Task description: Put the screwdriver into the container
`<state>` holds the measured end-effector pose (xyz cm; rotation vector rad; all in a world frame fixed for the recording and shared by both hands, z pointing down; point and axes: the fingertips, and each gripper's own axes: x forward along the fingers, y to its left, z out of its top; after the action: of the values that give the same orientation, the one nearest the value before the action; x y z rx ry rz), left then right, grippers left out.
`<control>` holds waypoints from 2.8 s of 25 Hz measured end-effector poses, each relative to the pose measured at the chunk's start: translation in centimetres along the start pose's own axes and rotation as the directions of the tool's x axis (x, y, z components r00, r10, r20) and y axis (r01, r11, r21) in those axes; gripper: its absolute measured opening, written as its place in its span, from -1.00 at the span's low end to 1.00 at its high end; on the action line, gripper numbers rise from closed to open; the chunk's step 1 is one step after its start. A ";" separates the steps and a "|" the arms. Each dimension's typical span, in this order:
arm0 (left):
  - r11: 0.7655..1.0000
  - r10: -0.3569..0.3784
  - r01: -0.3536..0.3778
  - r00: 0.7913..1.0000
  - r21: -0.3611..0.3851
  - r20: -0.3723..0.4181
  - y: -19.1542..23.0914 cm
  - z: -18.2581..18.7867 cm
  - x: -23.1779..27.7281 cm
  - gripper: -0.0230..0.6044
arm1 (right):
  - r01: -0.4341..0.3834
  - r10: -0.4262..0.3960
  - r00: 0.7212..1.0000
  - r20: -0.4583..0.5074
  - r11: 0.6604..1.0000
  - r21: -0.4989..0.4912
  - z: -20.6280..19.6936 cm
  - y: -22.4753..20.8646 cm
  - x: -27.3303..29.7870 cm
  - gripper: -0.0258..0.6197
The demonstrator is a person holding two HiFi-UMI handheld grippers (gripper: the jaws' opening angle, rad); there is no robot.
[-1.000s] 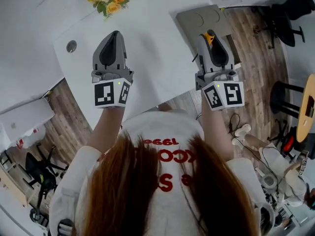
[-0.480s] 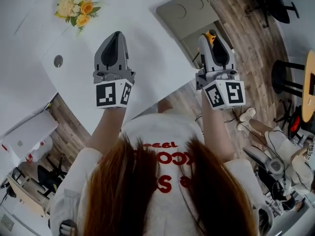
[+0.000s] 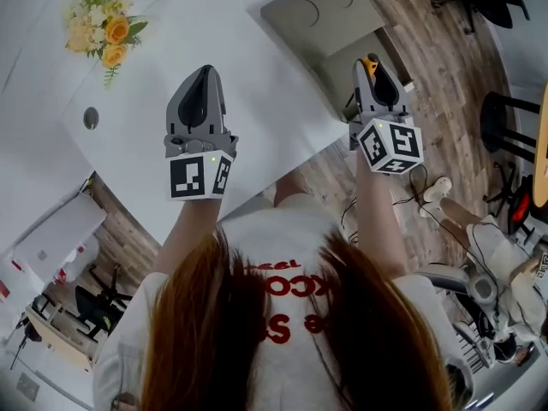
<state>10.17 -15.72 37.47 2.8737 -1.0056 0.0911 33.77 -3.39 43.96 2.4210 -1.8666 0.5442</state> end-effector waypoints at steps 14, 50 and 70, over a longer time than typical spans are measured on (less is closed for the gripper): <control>0.999 -0.029 0.030 0.997 0.016 -0.071 -1.4 -1.9 0.7 -0.90 | 0.113 -0.117 0.918 -0.378 0.993 -0.034 -9.4 -4.6 4.3 -0.52; 0.974 0.221 -0.226 0.968 0.033 0.118 5.7 4.9 -4.8 -0.91 | -0.225 0.253 0.957 0.139 0.955 -0.191 9.7 9.1 2.9 -0.91; 0.809 0.575 -0.588 0.789 -0.006 0.217 17.4 8.0 -19.7 -0.90 | -0.604 0.646 0.757 0.097 0.749 -0.271 11.7 30.5 5.6 -0.91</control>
<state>-15.83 -17.94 29.01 2.5394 -1.9372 -0.1459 9.17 -19.87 29.05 1.7010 -2.6643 0.0937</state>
